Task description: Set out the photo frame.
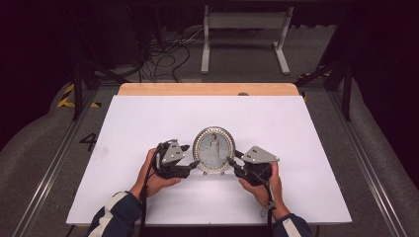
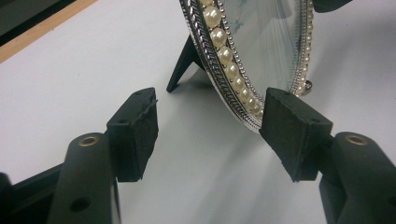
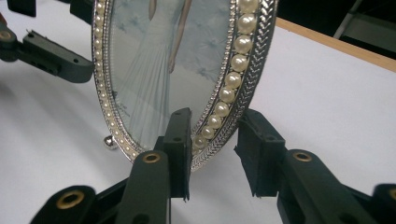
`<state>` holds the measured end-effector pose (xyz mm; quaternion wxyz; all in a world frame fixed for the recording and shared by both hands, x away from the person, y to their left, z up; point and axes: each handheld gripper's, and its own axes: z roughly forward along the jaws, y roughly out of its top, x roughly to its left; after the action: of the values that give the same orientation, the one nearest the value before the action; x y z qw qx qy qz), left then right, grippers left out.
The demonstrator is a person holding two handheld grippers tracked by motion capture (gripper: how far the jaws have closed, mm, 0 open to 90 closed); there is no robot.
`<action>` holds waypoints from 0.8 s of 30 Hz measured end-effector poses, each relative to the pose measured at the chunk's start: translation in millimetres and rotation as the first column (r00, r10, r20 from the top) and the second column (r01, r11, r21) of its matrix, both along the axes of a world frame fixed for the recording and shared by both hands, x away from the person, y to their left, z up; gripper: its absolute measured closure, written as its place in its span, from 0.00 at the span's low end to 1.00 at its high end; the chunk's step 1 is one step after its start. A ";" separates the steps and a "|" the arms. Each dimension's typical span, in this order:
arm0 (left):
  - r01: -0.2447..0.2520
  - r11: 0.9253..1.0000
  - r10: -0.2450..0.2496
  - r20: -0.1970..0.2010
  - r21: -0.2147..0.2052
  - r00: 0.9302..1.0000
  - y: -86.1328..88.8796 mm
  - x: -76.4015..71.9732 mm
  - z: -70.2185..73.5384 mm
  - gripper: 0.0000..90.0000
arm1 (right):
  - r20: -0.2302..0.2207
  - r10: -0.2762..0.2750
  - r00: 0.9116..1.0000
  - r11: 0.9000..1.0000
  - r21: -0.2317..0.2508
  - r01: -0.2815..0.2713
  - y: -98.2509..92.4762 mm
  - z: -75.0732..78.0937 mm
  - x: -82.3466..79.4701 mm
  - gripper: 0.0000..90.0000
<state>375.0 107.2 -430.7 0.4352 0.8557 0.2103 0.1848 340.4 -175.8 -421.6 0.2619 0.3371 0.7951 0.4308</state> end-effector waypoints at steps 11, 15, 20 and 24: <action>-0.015 1.000 0.014 0.013 0.023 1.000 -1.5 -5.2 2.0 0.28 | 0.004 0.041 0.999 0.997 -0.071 -0.041 1.1 3.0 -0.4 0.63; -0.023 0.999 0.022 0.031 0.036 0.999 -0.2 -9.4 5.0 0.24 | 0.008 0.058 0.998 0.993 -0.102 -0.057 4.2 4.5 -2.5 0.55; -0.023 0.999 0.021 0.031 0.044 0.999 3.0 -11.8 5.2 0.22 | -0.003 0.044 0.999 0.994 -0.097 -0.044 3.3 4.5 -0.8 0.46; -0.019 0.999 0.017 0.030 0.050 0.999 5.6 -13.8 5.1 0.19 | -0.007 0.052 0.999 0.993 -0.102 -0.053 2.8 4.6 -0.4 0.39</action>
<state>361.3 112.8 -425.6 0.4151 0.8616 0.2069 0.2064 340.0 -173.0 -417.0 0.2657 0.3032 0.8252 0.3955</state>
